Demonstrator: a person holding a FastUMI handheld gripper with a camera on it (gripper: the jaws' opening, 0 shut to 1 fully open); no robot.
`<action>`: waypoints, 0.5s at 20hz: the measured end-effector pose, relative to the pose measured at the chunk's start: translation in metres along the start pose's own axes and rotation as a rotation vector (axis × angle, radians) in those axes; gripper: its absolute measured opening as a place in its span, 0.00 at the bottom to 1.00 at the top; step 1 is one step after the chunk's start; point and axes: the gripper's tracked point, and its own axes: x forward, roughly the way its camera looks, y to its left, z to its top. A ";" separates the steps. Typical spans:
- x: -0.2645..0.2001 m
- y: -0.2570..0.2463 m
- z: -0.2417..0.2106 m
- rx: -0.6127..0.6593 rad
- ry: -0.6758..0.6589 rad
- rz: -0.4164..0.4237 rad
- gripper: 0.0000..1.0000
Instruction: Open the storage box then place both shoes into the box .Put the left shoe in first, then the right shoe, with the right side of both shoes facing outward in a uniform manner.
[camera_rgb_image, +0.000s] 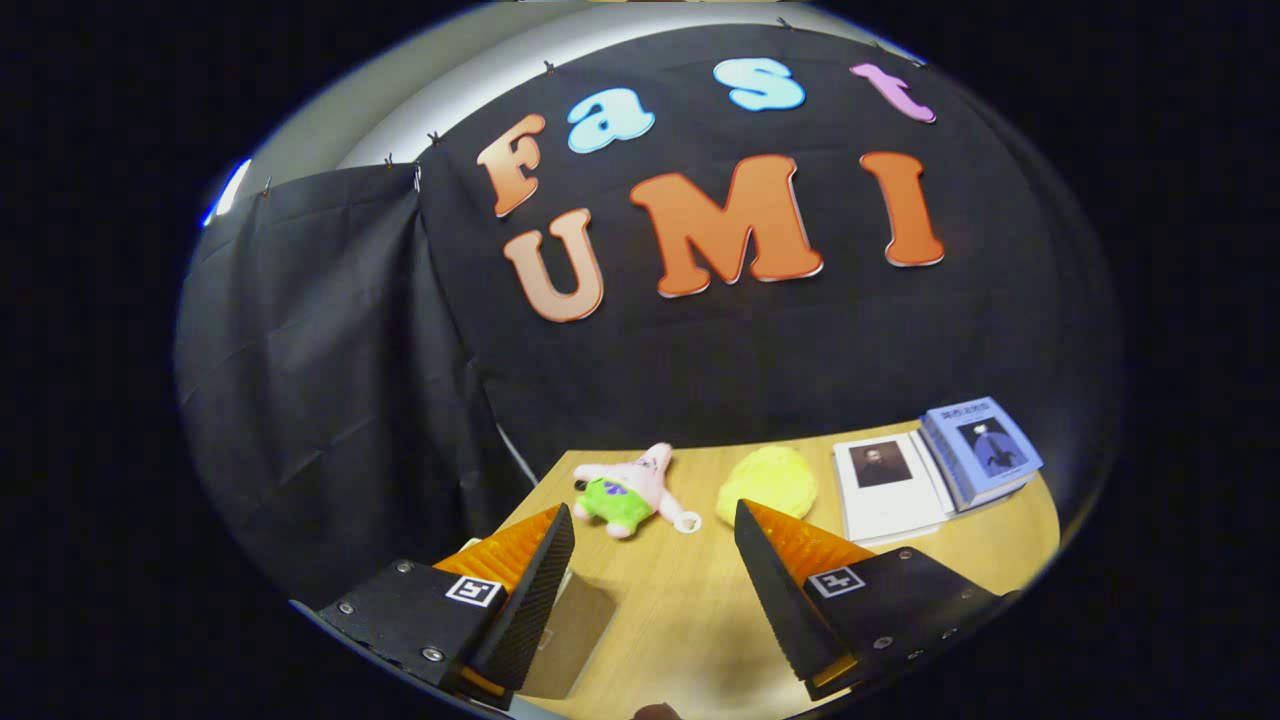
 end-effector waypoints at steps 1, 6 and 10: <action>-0.008 -0.017 0.014 -0.013 -0.040 -0.030 0.96; -0.043 -0.085 0.067 -0.068 -0.216 -0.157 0.97; -0.068 -0.117 0.091 -0.046 -0.315 -0.196 0.97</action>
